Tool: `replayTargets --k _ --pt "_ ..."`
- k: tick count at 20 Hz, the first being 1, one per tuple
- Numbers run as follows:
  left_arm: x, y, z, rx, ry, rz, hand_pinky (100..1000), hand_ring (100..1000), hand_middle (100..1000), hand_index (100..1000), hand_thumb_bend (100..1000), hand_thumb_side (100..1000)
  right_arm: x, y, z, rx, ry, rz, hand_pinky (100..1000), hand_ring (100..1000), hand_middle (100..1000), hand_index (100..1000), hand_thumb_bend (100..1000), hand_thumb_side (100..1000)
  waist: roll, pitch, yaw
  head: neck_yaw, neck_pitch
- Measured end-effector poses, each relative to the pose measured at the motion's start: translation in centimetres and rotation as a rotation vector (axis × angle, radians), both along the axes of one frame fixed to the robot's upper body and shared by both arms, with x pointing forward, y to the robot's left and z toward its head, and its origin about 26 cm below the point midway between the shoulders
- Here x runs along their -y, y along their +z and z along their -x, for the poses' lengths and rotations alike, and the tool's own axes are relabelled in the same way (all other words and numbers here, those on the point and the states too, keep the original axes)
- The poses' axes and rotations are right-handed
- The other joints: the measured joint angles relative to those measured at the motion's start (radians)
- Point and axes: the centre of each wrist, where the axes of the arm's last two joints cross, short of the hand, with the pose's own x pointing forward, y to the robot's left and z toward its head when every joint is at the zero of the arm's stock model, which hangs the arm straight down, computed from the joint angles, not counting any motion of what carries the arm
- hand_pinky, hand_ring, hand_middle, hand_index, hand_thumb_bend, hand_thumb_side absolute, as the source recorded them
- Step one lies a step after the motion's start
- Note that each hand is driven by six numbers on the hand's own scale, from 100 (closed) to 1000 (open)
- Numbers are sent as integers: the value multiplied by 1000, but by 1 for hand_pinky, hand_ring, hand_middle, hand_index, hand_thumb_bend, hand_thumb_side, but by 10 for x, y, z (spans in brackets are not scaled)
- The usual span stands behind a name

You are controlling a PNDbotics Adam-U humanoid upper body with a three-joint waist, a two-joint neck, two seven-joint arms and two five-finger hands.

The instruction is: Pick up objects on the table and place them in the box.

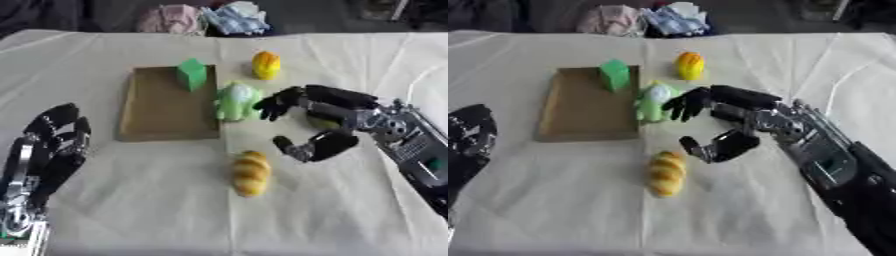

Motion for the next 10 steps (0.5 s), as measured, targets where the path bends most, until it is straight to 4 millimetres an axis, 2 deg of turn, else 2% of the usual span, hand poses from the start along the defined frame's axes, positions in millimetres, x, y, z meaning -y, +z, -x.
replayTargets --k 7,9,10 --pt "0 0 0 -2 -3 -1 732 840 738 801 168 331 -6 0 -3 -9 106 185 794 784 796 948 106 345 -4 0 5 -3 0" --pt "0 0 0 -1 -4 -2 732 840 738 801 166 330 -8 2 -3 -7 139 237 811 798 809 952 208 333 -4 0 6 -4 0" --pt "0 0 0 -1 -5 -2 732 840 738 801 167 330 -9 3 -4 -2 155 265 815 802 816 953 202 351 -5 0 7 -4 0"
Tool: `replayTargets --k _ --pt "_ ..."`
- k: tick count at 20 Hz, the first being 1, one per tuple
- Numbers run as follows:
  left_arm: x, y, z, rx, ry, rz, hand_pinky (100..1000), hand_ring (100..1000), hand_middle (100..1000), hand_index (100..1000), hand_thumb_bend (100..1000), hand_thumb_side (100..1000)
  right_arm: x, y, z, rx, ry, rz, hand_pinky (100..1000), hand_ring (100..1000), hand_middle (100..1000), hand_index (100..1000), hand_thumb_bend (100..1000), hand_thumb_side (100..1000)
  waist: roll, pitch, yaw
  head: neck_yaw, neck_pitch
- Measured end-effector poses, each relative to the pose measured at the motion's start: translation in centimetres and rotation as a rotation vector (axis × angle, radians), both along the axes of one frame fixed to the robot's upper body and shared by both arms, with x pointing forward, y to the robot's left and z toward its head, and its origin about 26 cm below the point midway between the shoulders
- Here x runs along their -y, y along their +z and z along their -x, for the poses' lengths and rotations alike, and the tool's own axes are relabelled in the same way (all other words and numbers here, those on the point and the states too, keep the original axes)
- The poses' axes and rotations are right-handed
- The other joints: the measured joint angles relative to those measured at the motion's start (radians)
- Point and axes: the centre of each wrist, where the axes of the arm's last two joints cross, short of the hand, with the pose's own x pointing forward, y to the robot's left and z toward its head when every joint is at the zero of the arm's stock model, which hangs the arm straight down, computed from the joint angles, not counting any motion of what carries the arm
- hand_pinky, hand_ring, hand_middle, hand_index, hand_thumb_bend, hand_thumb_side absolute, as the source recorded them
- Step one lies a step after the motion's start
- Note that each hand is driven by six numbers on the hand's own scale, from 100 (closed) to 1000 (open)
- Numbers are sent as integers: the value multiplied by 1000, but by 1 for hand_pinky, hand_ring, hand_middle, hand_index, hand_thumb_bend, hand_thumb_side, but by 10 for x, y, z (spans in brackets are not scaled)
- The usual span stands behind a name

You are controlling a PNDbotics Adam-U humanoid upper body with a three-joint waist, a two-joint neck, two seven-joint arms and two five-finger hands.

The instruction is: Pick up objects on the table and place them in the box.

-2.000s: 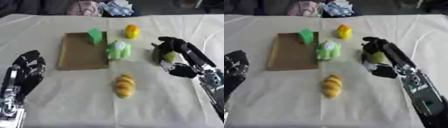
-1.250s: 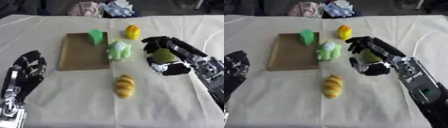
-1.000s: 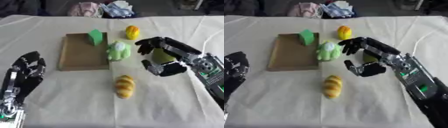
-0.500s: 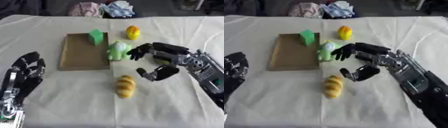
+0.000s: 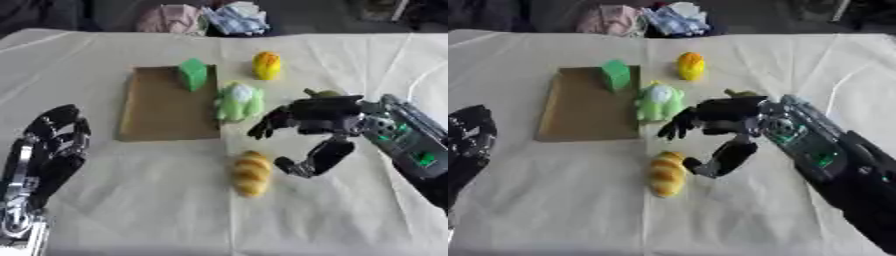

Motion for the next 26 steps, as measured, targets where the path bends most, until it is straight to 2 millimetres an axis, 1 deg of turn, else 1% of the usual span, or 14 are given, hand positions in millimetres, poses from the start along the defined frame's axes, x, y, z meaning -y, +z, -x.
replayTargets --k 4,7,13,17,21,26 --pt "0 0 0 -1 -2 -1 732 840 738 801 168 330 -4 4 -1 24 53 90 827 812 827 954 240 342 0 0 3 0 0" --pt "1 0 0 -2 -4 -1 732 840 738 801 167 330 -6 5 -1 41 61 117 831 814 829 953 256 335 0 0 3 0 0" --pt "1 0 0 -2 -7 -2 733 840 738 802 168 331 -9 8 -5 65 57 137 833 815 830 946 253 310 0 0 4 -1 0" --pt "1 0 0 -3 -10 -3 733 840 738 802 167 331 -14 9 -9 82 62 136 833 815 831 943 246 305 0 0 5 -3 0" --pt "1 0 0 -4 -10 -3 733 840 738 802 167 331 -18 6 -14 84 61 140 833 815 830 939 236 302 0 0 10 -7 0" --pt "1 0 0 -4 -10 -3 733 840 738 802 167 331 -18 -4 -19 72 51 151 833 815 830 939 236 302 0 0 11 -10 0"
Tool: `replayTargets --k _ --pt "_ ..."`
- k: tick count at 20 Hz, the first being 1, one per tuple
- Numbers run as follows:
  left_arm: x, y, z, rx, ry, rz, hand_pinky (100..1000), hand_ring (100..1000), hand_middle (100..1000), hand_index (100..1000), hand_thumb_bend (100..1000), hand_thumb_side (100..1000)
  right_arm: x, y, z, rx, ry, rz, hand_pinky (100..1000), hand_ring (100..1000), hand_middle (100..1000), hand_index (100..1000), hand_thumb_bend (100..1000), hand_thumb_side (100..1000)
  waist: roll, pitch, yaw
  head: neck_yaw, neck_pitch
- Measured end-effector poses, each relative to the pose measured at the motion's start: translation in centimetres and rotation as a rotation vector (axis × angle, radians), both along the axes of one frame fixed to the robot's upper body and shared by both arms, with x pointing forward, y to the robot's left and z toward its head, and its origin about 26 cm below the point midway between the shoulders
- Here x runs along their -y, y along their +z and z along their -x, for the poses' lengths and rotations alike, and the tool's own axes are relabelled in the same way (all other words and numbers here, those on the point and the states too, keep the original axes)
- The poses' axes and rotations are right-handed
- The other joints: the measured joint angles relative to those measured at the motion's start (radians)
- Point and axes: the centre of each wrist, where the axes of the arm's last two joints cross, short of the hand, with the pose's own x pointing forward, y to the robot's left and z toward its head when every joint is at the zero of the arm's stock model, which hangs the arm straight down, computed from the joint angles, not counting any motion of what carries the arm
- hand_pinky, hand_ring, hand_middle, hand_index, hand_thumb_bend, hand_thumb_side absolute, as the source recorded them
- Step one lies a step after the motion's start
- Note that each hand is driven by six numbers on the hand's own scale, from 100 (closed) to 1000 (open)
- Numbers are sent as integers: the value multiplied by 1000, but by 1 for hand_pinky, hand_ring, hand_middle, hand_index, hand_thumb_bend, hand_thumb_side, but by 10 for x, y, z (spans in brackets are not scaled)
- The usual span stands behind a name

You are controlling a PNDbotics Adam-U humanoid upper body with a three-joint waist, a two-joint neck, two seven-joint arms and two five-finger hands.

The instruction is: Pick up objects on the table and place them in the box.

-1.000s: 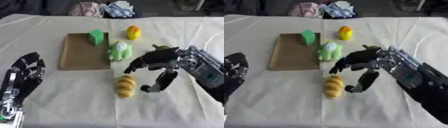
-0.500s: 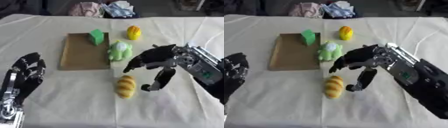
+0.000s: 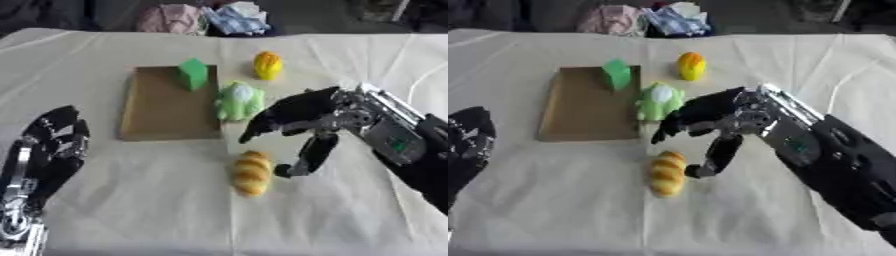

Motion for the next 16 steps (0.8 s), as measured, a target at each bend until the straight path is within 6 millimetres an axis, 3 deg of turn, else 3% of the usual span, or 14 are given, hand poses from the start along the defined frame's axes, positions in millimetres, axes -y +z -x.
replayTargets --k 16 --pt "0 0 0 0 -1 0 734 840 737 802 167 329 -1 -27 -11 -6 -15 28 826 811 821 900 184 264 0 0 6 -1 0"
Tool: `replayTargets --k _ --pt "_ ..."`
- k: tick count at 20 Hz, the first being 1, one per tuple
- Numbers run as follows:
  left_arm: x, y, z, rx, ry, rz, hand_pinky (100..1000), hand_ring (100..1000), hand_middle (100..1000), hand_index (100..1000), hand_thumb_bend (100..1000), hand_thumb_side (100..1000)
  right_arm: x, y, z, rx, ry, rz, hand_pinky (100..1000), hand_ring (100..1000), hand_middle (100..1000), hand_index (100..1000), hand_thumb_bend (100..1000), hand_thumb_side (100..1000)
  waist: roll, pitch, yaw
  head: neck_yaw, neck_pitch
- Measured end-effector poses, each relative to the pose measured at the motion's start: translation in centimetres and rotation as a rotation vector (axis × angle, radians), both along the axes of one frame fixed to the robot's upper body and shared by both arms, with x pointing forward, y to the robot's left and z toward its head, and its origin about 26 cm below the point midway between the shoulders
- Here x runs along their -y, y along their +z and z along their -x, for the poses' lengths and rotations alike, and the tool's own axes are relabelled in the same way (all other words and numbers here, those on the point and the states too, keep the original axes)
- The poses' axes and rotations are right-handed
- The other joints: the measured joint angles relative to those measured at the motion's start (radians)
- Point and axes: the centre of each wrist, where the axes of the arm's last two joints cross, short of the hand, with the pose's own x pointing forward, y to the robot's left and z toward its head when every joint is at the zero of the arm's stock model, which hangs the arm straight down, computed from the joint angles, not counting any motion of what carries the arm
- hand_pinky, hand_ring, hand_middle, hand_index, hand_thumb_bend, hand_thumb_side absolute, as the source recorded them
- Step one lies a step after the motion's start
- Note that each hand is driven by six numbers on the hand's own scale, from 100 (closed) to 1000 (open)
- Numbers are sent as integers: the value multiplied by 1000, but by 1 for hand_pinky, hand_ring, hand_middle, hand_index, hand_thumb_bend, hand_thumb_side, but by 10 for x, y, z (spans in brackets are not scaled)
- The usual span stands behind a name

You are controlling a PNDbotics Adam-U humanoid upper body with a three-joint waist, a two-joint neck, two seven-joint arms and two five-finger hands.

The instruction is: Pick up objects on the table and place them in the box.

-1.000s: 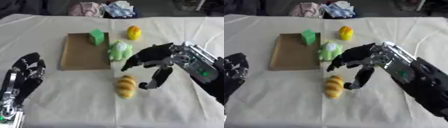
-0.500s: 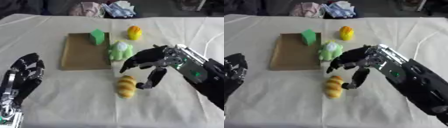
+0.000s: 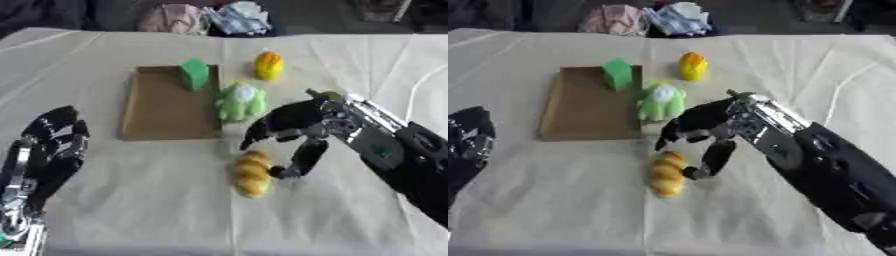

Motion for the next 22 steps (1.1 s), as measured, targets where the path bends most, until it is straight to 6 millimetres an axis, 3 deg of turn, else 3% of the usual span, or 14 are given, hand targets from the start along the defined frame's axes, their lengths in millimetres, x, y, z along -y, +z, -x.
replayTargets --k 14,16,20,22 --pt "1 2 -1 5 -4 0 735 839 737 802 163 329 6 -25 -7 -43 -24 -17 811 801 789 832 169 293 0 0 3 -7 0" --pt "1 2 -1 5 -4 0 735 839 736 802 163 329 7 -25 -8 -44 -29 -24 811 798 777 770 142 265 0 0 4 -7 0" --pt "1 2 -1 5 -4 0 735 839 736 802 163 330 12 -24 -9 -39 -51 -40 794 770 734 598 100 104 0 0 4 -7 0" --pt "1 2 -1 5 -4 0 735 838 736 802 162 330 15 -22 -10 -30 -62 -55 775 746 696 521 100 100 0 0 4 -7 0"
